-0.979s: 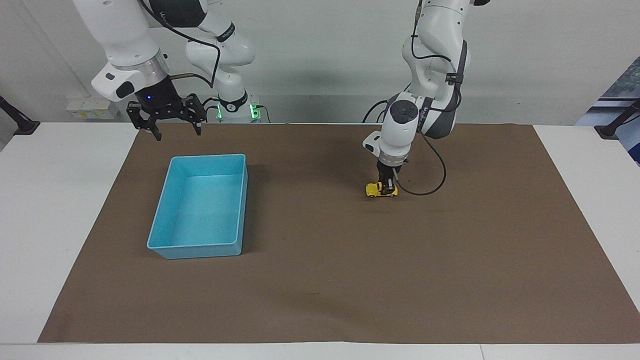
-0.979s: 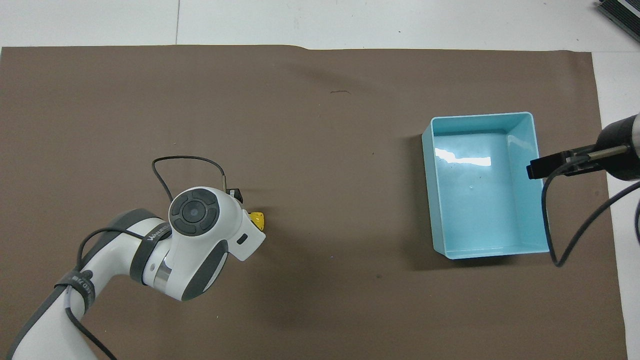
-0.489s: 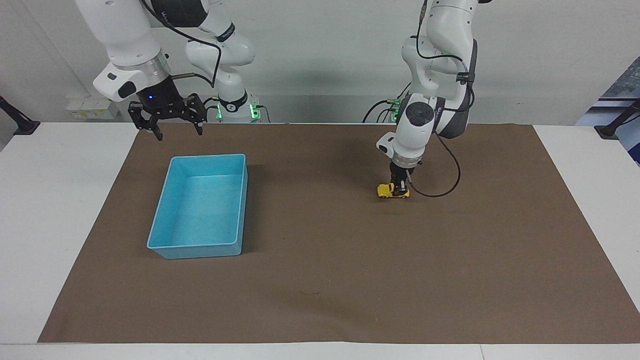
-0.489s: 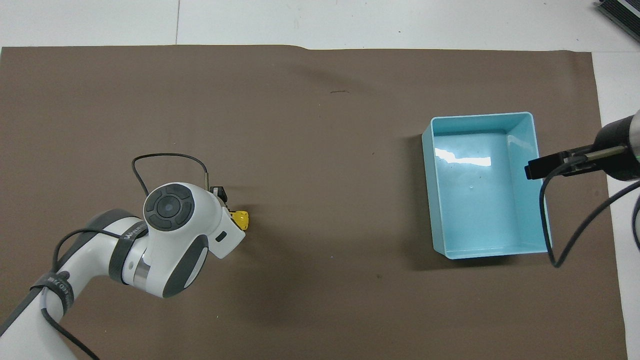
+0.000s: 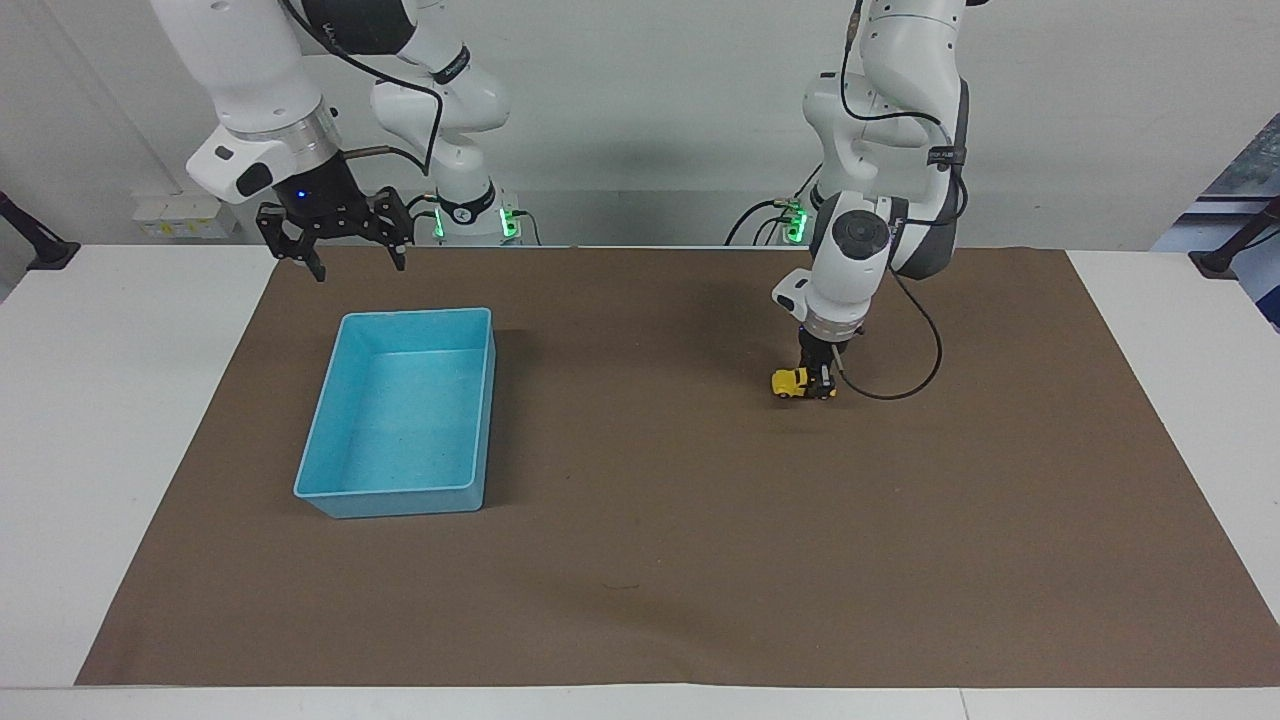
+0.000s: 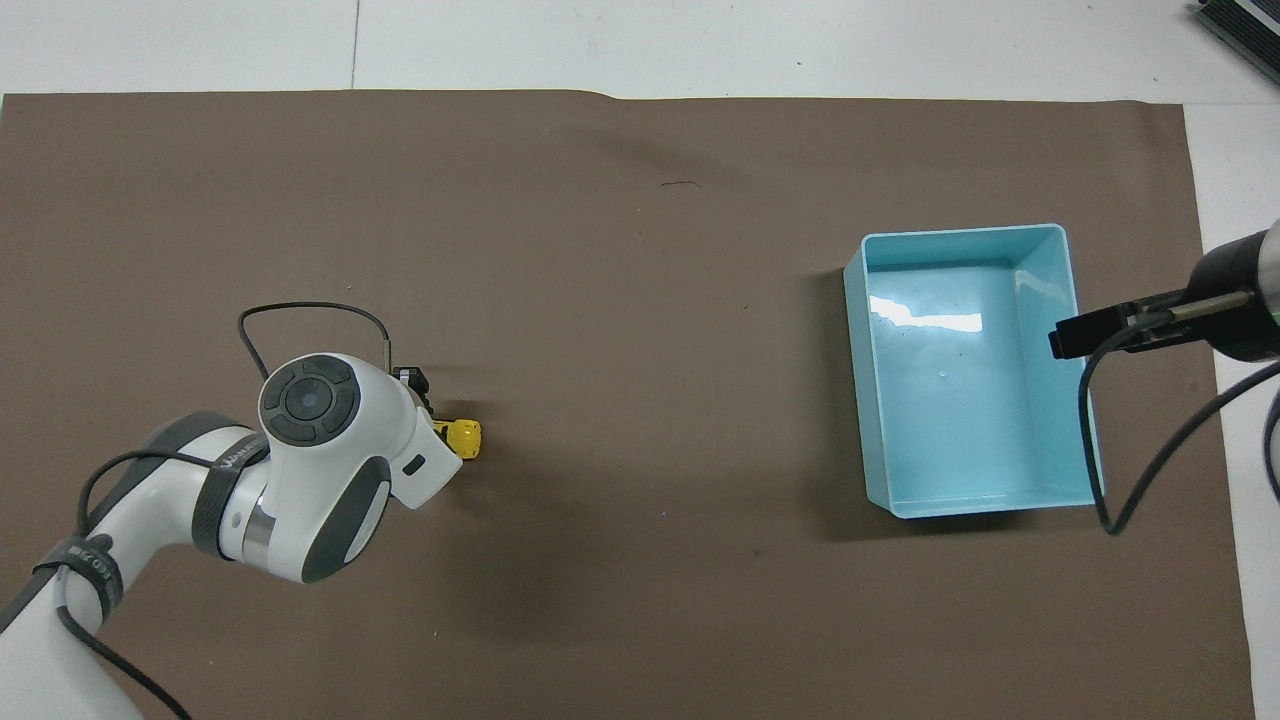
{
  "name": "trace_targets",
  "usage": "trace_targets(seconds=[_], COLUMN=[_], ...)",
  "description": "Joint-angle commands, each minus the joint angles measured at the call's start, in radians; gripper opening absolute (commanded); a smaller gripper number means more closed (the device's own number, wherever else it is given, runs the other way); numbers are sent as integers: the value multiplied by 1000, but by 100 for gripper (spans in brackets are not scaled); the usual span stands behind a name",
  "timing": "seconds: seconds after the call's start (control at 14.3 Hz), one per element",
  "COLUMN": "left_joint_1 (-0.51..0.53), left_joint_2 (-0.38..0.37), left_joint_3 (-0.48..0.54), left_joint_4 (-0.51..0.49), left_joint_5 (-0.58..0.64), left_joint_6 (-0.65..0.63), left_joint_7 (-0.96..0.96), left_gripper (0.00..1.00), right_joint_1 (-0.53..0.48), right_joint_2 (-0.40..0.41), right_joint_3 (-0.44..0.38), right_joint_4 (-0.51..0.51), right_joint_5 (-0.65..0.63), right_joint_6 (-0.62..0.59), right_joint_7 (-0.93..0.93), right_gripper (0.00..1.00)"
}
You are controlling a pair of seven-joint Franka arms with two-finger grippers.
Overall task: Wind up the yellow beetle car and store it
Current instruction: 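Release the car and raise the left gripper while the right gripper moves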
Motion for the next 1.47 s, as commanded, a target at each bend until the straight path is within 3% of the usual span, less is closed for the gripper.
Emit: trace_targets(seconds=[0.0, 0.21, 0.56, 0.98, 1.19, 1.4], left_joint_1=[20, 25, 53, 210, 266, 292], left_joint_2=[-11, -14, -25, -31, -37, -41], left_joint_3=[-6, -4, 0, 8, 8, 11], left_joint_4=[102, 195, 305, 437, 486, 546], left_joint_5=[24, 24, 24, 13, 10, -29], left_joint_6=[-117, -191, -274, -404, -444, -464], left_joint_7=[-6, -108, -544, -794, -922, -1128], left_gripper=[100, 100, 100, 100, 100, 100], right_joint_1=[-6, -6, 0, 0, 1, 15], right_joint_2=[-16, -14, -14, -14, -17, -28], right_joint_3=[7, 8, 11, 11, 13, 34], right_joint_4=[-18, -18, -18, -19, -24, -38], right_joint_5=[16, 16, 16, 21, 22, 21], right_joint_6=[15, 17, 17, 30, 43, 40], right_joint_7=[6, 6, 4, -35, -103, -324], right_gripper=[100, 100, 100, 100, 100, 100])
